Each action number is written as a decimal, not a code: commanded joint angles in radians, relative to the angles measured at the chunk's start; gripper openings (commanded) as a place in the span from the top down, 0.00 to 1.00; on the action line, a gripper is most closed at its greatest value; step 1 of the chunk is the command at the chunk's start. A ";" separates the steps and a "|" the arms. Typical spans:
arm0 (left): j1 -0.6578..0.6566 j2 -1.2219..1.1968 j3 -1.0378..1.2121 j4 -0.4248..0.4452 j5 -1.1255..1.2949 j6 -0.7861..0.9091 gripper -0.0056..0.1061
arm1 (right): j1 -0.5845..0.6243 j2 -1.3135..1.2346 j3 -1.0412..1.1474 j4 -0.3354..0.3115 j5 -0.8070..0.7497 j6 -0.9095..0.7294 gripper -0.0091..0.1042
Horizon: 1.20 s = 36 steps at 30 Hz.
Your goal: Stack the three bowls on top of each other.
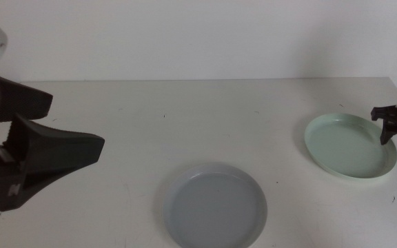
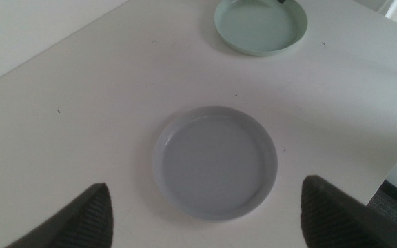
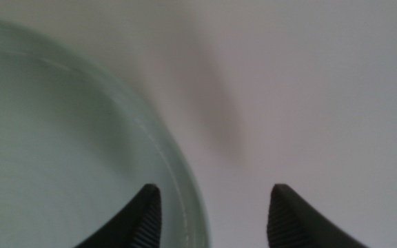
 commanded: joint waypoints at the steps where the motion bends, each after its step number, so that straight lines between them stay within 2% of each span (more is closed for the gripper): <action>1: -0.002 -0.004 -0.031 -0.027 -0.059 -0.008 0.01 | -0.011 -0.043 -0.034 -0.009 -0.007 -0.010 0.59; 7: -0.002 -0.004 -0.031 -0.027 -0.059 -0.008 0.01 | -0.025 -0.019 -0.034 0.004 -0.001 -0.010 0.69; 13: -0.002 -0.004 -0.031 -0.027 -0.059 -0.008 0.01 | -0.027 -0.021 -0.034 0.014 0.014 -0.014 0.93; 17: -0.002 -0.004 -0.031 -0.027 -0.059 -0.008 0.01 | -0.020 -0.061 -0.029 0.050 0.062 -0.029 0.93; 19: -0.002 -0.004 -0.031 -0.027 -0.059 -0.008 0.01 | -0.018 -0.104 -0.018 0.089 0.067 -0.055 0.93; 22: -0.002 -0.004 -0.031 -0.026 -0.060 -0.008 0.01 | -0.016 -0.192 0.048 0.133 0.038 -0.075 0.93; 26: -0.002 -0.004 -0.031 -0.026 -0.059 -0.008 0.01 | 0.010 -0.320 0.149 0.159 -0.011 -0.088 0.93; 36: -0.002 -0.004 -0.031 -0.025 -0.059 -0.007 0.01 | 0.241 -0.521 0.207 0.231 0.011 -0.088 0.93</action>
